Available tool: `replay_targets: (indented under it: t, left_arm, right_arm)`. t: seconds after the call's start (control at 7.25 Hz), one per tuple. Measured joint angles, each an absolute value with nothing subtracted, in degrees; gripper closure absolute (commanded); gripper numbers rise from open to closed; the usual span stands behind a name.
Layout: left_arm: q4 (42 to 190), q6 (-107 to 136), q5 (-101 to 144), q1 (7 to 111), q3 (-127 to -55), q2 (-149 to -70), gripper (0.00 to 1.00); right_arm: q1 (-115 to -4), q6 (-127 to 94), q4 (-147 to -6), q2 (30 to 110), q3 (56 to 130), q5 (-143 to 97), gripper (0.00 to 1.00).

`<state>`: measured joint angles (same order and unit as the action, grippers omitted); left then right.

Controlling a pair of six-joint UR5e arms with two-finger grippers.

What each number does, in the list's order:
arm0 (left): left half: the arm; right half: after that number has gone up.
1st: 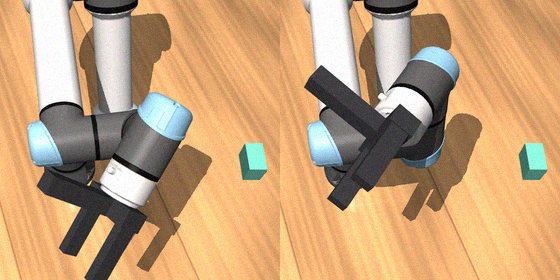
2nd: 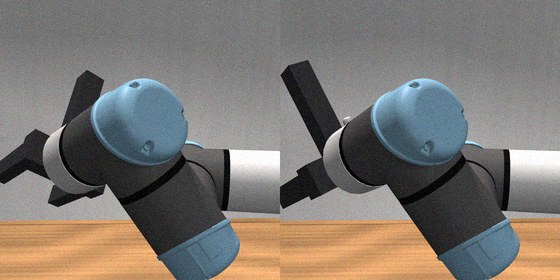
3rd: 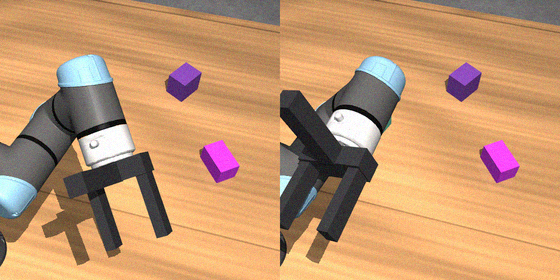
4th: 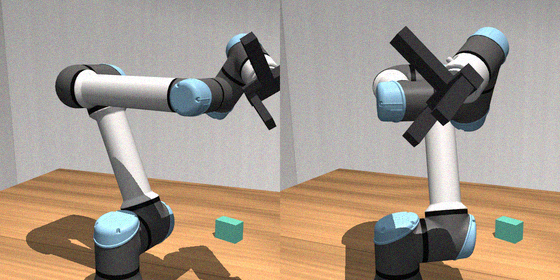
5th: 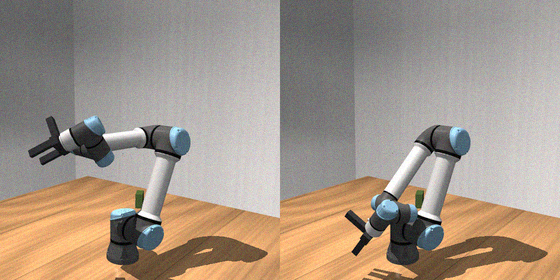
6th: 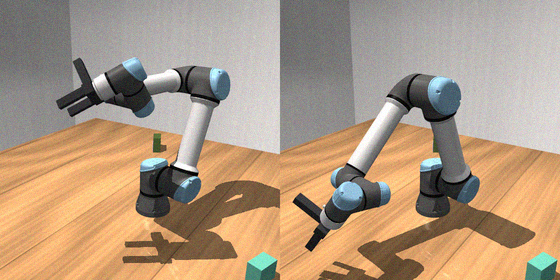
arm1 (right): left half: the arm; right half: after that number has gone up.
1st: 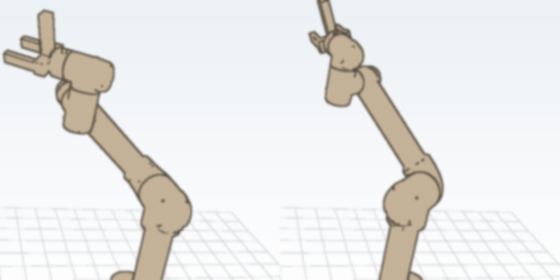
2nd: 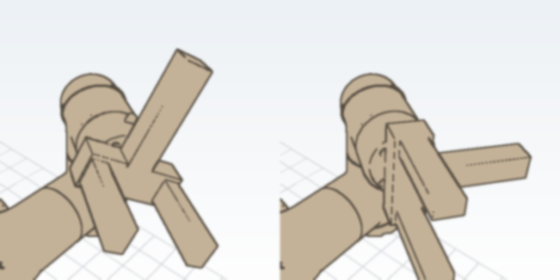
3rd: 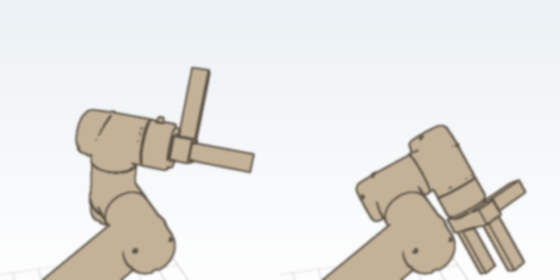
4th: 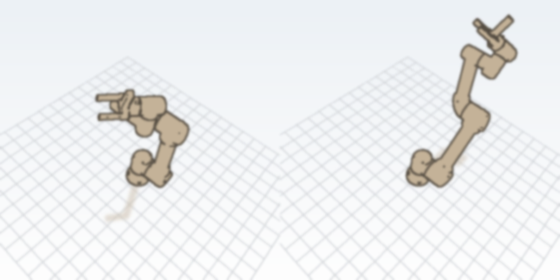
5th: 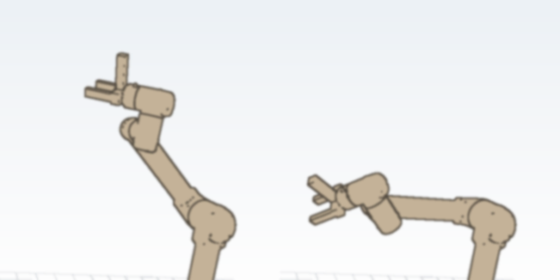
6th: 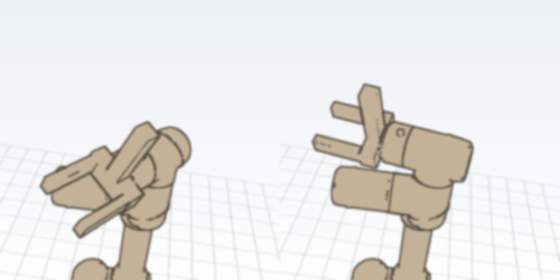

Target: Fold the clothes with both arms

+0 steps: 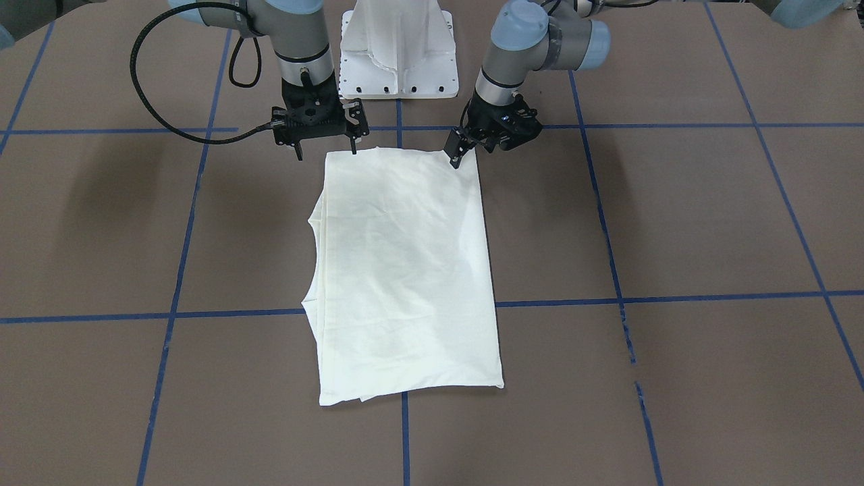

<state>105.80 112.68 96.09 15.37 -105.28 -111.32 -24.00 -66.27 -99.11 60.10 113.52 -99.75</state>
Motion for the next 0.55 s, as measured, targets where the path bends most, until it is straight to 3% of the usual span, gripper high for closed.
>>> replay_targets:
  t: [0.28, 0.55]
  left_arm:
    - [102.7, 113.4, 95.3, 14.3, -105.6, -112.3, 0.04]
    - [102.0, 113.5, 95.2, 14.2, -105.6, -113.0, 0.12]
  right_arm:
    - [-24.4, -66.3, -99.1, 60.1, 113.6, -99.8, 0.00]
    - [-24.8, -66.3, -99.1, 60.1, 113.6, -99.8, 0.00]
